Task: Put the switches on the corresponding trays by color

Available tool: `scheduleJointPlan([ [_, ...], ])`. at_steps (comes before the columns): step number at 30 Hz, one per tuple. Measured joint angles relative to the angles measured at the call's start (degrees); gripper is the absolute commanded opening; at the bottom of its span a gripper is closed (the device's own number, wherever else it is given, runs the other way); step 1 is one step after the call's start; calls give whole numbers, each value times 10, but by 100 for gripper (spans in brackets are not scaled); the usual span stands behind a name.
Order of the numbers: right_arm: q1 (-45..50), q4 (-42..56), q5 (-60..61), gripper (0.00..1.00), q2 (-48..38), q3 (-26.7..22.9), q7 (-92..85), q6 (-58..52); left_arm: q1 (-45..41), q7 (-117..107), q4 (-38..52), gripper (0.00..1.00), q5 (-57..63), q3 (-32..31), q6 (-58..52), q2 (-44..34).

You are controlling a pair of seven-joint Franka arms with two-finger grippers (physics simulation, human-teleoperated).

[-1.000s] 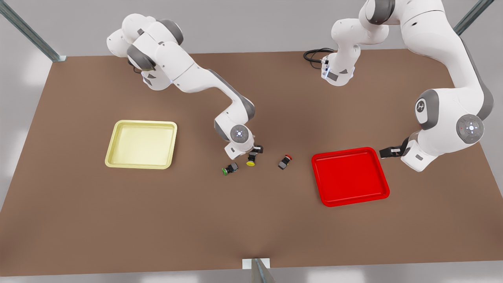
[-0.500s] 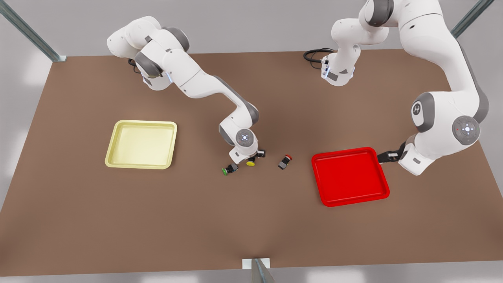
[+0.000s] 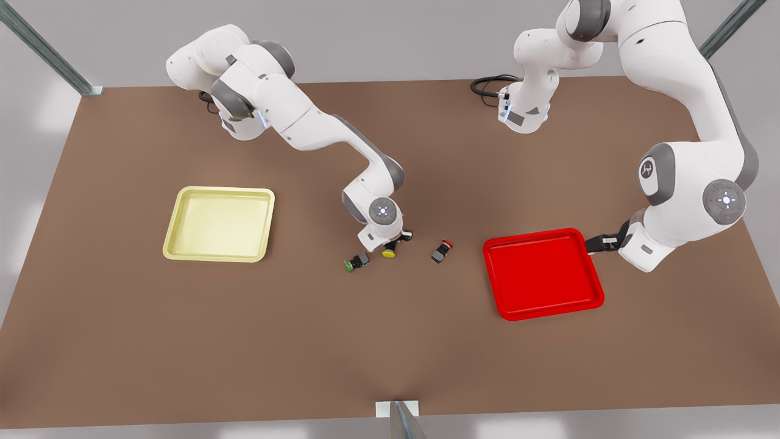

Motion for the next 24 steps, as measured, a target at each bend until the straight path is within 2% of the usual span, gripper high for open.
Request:
scheduleJointPlan([
  [9,-2,0,-2,52,0,0,-1,0,-1,-3,8,100,-6,-8,0,6],
  [12,-12,5,1,52,-27,0,-1,-25,4,-2,15,100,-10,-7,0,5],
  [14,-49,3,3,52,-69,0,-3,-53,5,1,16,100,-10,-4,-5,4],
  [16,-143,-11,2,52,-110,2,-12,-70,5,-2,15,100,-9,-4,-1,8],
  [18,-290,-136,4,52,-201,6,-214,-72,4,-3,15,100,-9,-4,0,9],
  [21,-402,-384,6,52,-383,9,-397,-62,5,-3,15,100,-8,-4,0,10],
  [24,-404,-523,5,52,-478,9,-441,-30,4,-3,15,100,-8,-4,0,10],
])
